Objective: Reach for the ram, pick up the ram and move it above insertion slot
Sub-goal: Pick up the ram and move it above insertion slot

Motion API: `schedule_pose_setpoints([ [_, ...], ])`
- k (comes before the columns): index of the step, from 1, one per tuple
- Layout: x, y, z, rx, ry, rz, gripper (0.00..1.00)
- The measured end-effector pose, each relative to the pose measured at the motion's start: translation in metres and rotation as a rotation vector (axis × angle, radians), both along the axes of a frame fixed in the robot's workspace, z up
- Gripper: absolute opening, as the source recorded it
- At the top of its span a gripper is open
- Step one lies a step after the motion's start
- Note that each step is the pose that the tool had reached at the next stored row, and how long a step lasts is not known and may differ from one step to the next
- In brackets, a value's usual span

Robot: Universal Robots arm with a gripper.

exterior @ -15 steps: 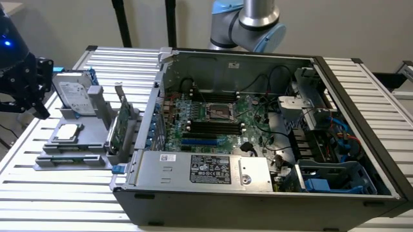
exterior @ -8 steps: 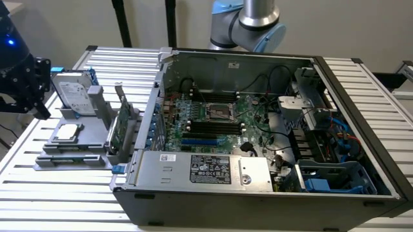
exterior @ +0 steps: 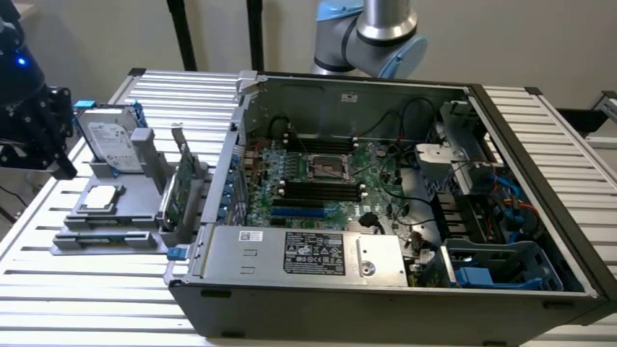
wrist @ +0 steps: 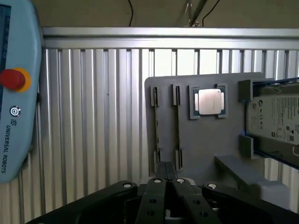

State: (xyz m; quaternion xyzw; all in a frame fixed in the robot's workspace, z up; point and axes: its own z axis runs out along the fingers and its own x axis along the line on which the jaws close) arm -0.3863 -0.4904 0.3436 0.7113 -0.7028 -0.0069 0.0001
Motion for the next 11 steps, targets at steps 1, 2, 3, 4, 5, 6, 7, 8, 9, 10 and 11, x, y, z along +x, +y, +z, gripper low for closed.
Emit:
schedule_pose_setpoints([
  [1, 0.0000, 0.0000, -0.0002, 0.0000, -0.0012, 0.019, 0.11],
  [2, 0.0000, 0.0000, -0.0005, 0.0000, -0.0024, 0.037, 0.11],
  [3, 0.0000, 0.0000, -0.0008, 0.0001, -0.0035, 0.055, 0.11],
  [4, 0.0000, 0.0000, -0.0012, 0.0000, -0.0049, 0.073, 0.11],
  [5, 0.0000, 0.0000, -0.0015, 0.0000, -0.0064, 0.088, 0.11],
  [6, 0.0000, 0.0000, -0.0018, -0.0001, -0.0084, 0.103, 0.11],
  [7, -0.0001, 0.0005, -0.0021, 0.0000, -0.0106, 0.113, 0.11],
  [8, -0.0002, 0.0010, -0.0022, 0.0001, -0.0114, 0.119, 0.11],
  [9, -0.0002, 0.0010, -0.0021, 0.0001, -0.0113, 0.120, 0.11],
  [10, -0.0002, 0.0010, -0.0021, 0.0000, -0.0113, 0.120, 0.12],
  [11, -0.0002, 0.0010, -0.0021, 0.0000, -0.0114, 0.121, 0.18],
])
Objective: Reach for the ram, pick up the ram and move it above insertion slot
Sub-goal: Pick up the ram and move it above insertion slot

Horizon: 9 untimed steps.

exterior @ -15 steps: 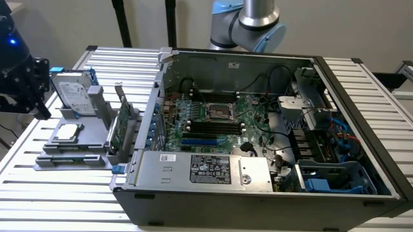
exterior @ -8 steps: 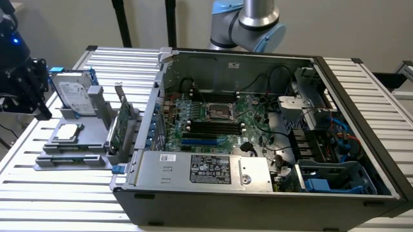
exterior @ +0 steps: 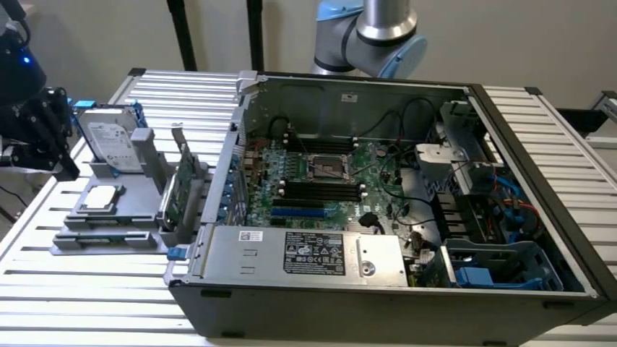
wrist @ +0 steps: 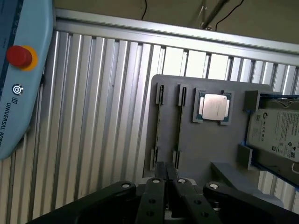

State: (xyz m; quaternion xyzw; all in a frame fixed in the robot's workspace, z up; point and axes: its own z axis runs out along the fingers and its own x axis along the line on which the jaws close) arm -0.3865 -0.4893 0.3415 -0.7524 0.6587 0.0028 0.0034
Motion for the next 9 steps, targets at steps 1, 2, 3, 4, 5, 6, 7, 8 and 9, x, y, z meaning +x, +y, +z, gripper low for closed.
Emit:
schedule_pose_setpoints([
  [1, 0.0000, 0.0000, 0.0000, 0.0000, 0.0000, 0.000, 0.18],
  [2, 0.0000, 0.0000, 0.0000, 0.0000, 0.0000, 0.000, 0.24],
  [3, 0.0000, 0.0000, 0.0000, -0.0001, 0.0001, 0.000, 0.24],
  [4, 0.0000, 0.0000, -0.0003, -0.0001, 0.0002, 0.000, 0.30],
  [5, -0.0001, 0.0000, -0.0013, 0.0000, 0.0000, 0.000, 0.30],
  [6, -0.0010, 0.0001, -0.0032, -0.0002, -0.0002, 0.000, 0.36],
  [7, -0.0022, 0.0001, -0.0049, -0.0002, -0.0002, 0.000, 0.36],
  [8, -0.0035, 0.0000, -0.0067, -0.0002, -0.0003, 0.000, 0.36],
  [9, -0.0050, 0.0000, -0.0085, -0.0002, -0.0002, 0.000, 0.36],
])
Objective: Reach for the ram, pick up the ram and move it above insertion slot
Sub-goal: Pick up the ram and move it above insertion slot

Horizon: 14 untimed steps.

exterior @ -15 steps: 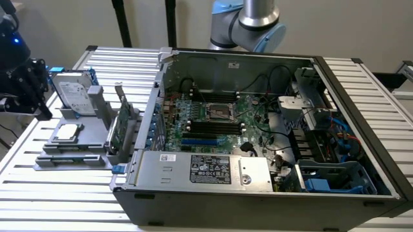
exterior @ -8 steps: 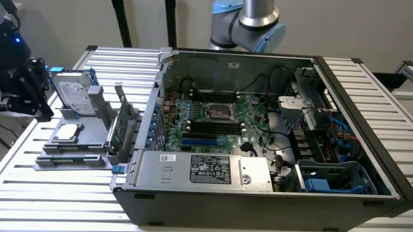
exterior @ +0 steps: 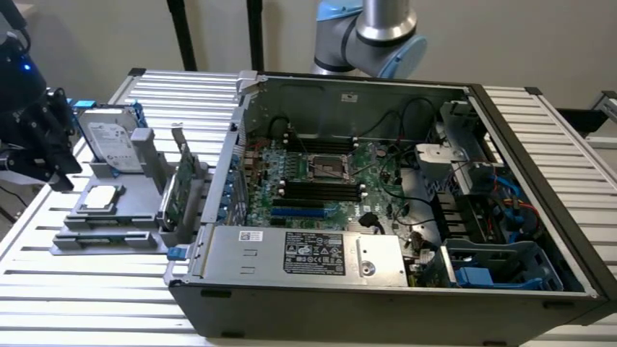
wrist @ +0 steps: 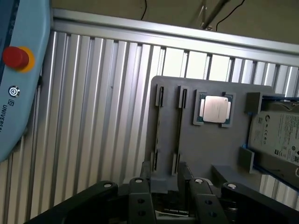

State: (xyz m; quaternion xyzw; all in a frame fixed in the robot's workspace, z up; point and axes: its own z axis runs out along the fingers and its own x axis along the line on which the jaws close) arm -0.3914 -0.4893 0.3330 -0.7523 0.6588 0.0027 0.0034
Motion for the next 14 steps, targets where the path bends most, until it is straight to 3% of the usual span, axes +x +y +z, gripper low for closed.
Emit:
schedule_pose_setpoints([
  [14, -0.006, 0.0000, -0.0256, 0.0001, -0.0001, 0.000, 0.36],
])
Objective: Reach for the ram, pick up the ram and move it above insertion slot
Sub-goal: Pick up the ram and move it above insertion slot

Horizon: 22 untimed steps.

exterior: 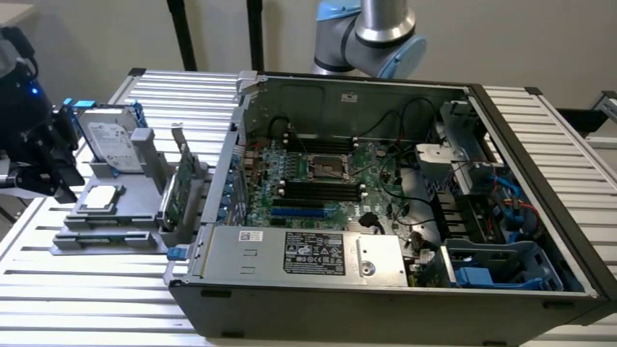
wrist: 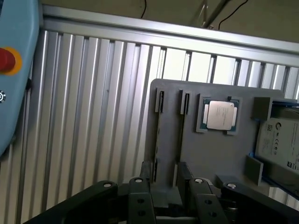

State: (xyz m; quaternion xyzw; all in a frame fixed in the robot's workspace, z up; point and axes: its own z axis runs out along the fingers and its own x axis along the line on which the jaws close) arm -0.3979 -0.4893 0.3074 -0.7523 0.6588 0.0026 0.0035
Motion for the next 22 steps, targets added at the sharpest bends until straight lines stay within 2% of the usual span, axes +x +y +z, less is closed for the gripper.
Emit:
schedule_pose_setpoints([
  [22, -0.001, 0.0000, -0.0400, 0.0000, 0.0000, 0.000, 0.36],
])
